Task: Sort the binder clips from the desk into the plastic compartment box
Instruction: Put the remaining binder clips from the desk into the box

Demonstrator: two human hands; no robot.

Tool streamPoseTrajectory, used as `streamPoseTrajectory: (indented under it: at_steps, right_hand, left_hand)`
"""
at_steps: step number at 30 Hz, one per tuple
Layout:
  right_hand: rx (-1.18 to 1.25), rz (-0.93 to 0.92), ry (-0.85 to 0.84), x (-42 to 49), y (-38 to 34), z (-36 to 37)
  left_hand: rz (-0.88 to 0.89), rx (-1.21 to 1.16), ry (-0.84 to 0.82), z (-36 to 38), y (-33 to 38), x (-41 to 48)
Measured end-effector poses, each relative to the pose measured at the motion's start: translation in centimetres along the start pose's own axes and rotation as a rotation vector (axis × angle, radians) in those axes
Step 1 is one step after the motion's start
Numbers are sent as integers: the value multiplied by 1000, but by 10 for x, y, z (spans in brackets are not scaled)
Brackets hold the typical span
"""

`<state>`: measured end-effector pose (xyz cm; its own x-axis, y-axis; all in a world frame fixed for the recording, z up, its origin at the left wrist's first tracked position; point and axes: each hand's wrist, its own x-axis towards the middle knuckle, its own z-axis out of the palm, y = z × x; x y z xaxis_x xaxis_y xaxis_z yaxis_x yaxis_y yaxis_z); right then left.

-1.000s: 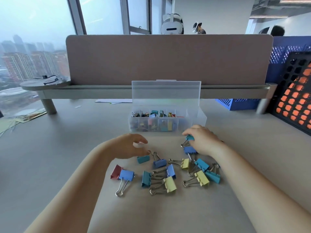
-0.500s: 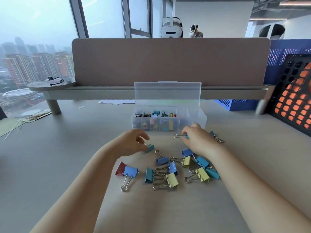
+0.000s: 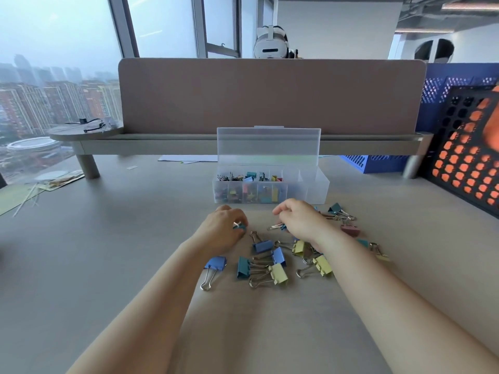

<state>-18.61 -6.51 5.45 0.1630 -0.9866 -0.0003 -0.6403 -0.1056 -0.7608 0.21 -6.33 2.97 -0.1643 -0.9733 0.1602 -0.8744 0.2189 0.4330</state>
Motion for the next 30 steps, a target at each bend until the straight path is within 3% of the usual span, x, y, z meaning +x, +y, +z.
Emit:
streamPoseTrajectory:
  at_steps: [6, 10, 14, 19, 25, 30]
  right_hand:
    - [212, 1, 10, -14, -2, 9]
    - [373, -1, -55, -19, -5, 16]
    - [256, 34, -61, -19, -14, 26]
    - [-278, -6, 17, -20, -22, 38]
    - [-556, 34, 93, -15, -8, 42]
    - [-502, -22, 57, -16, -8, 40]
  left_hand:
    - [-103, -534, 212, -23, -3, -24]
    - [-239, -906, 172, -45, -13, -52]
    - [-190, -784, 171, -49, -27, -67]
    - [-129, -150, 57, -47, -30, -67]
    - [-137, 12, -184, -47, -45, -74]
    - [-123, 58, -235, -42, -47, -74]
